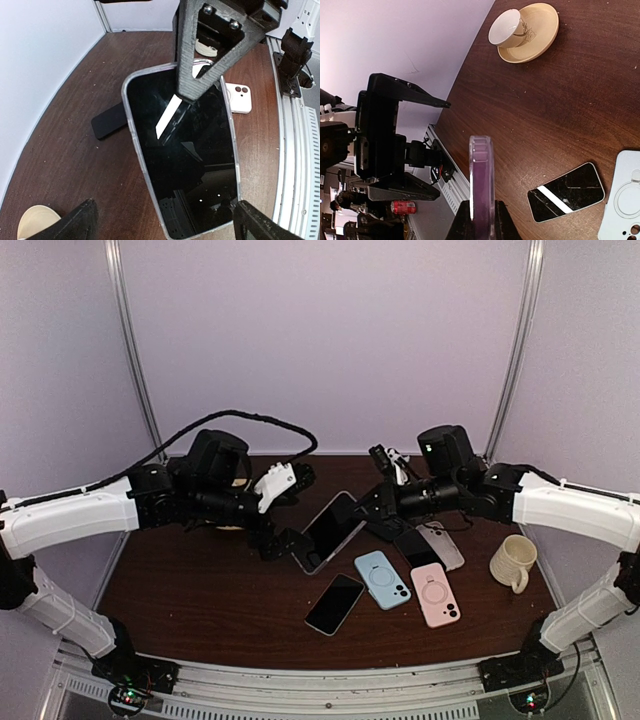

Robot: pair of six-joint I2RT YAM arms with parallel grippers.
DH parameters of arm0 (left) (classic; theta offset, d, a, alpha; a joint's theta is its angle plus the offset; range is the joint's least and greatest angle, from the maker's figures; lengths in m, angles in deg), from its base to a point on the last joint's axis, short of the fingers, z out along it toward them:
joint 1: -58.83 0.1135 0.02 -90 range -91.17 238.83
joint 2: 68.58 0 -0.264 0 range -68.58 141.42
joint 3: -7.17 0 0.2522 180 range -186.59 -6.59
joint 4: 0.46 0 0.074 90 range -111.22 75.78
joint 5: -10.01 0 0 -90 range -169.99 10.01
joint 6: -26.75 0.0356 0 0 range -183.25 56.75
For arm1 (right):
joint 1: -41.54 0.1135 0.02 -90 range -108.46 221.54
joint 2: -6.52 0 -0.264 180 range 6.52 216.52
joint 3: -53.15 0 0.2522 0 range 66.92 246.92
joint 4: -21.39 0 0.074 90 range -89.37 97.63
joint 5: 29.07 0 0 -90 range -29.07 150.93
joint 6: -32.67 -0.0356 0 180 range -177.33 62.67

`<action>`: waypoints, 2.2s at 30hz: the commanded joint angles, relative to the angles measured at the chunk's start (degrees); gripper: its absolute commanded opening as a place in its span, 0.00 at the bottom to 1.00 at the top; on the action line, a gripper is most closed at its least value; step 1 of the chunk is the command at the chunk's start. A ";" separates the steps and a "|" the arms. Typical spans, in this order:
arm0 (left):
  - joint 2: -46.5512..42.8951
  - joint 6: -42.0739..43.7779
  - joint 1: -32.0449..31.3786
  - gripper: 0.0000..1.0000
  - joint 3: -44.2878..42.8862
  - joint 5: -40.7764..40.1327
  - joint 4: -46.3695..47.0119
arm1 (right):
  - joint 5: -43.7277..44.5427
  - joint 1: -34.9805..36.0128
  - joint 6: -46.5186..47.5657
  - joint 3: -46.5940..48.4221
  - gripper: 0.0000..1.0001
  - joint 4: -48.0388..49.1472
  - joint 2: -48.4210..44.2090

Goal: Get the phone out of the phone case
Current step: Pass from the left arm to the right, then remove the top left corner of the phone case.

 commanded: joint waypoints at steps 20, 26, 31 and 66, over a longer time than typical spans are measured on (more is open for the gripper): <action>-1.75 7.41 1.99 0.98 0.87 4.68 -1.70 | 4.02 0.23 29.49 -5.47 0.00 6.85 -12.28; -1.76 6.28 2.19 0.97 1.82 5.88 0.00 | 8.45 0.87 36.60 -11.30 0.00 14.17 -18.81; -2.36 6.96 2.15 0.98 0.37 7.51 -0.76 | 9.24 0.96 40.28 -9.80 0.00 10.90 -19.96; -8.65 26.90 1.99 0.54 15.59 34.34 7.41 | -18.10 5.24 72.03 -5.44 0.00 5.04 -15.18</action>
